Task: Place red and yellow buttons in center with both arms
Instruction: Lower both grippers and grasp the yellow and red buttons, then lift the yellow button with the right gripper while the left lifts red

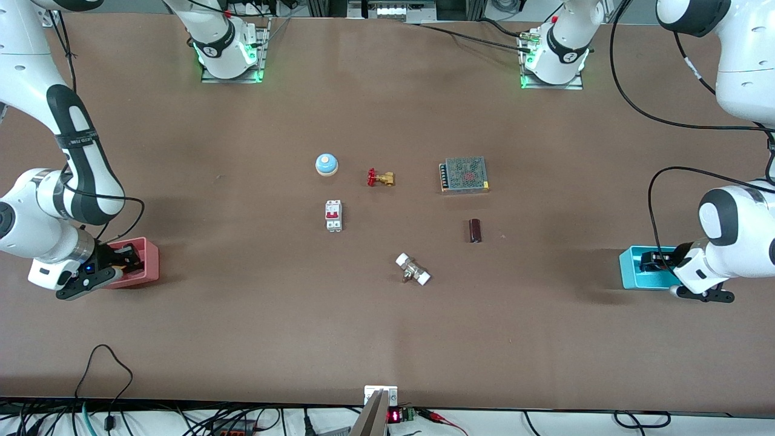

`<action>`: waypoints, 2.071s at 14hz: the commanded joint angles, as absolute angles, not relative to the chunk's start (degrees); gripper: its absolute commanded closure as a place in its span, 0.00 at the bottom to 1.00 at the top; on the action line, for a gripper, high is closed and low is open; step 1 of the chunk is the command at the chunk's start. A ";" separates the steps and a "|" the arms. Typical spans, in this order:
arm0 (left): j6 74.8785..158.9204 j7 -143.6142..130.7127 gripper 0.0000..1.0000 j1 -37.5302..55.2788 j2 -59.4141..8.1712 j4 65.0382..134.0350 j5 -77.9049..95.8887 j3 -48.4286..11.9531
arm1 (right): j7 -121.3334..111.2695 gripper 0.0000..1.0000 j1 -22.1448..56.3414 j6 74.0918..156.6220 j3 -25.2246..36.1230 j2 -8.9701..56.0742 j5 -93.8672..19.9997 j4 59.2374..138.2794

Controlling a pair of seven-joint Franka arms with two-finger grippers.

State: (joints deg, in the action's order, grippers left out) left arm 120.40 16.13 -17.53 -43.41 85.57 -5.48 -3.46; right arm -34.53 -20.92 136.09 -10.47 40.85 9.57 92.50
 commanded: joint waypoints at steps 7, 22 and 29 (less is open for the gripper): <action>120.85 16.87 0.66 -17.75 -43.15 85.96 -6.68 -3.60 | -35.33 0.68 -21.88 135.88 -11.51 40.61 10.46 92.99; 112.76 15.73 0.67 -12.50 -19.53 102.71 -0.11 -5.10 | -5.08 0.72 -18.47 111.18 -24.42 22.94 8.26 91.05; 114.95 8.10 0.67 -5.54 -19.07 111.78 1.76 -6.58 | 16.50 0.72 -6.34 130.32 -24.61 31.71 10.80 97.64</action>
State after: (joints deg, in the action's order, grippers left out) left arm 112.74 10.69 -6.20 -21.31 107.47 1.09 -5.85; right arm 13.61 -6.76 125.57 -24.86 28.98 9.15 96.32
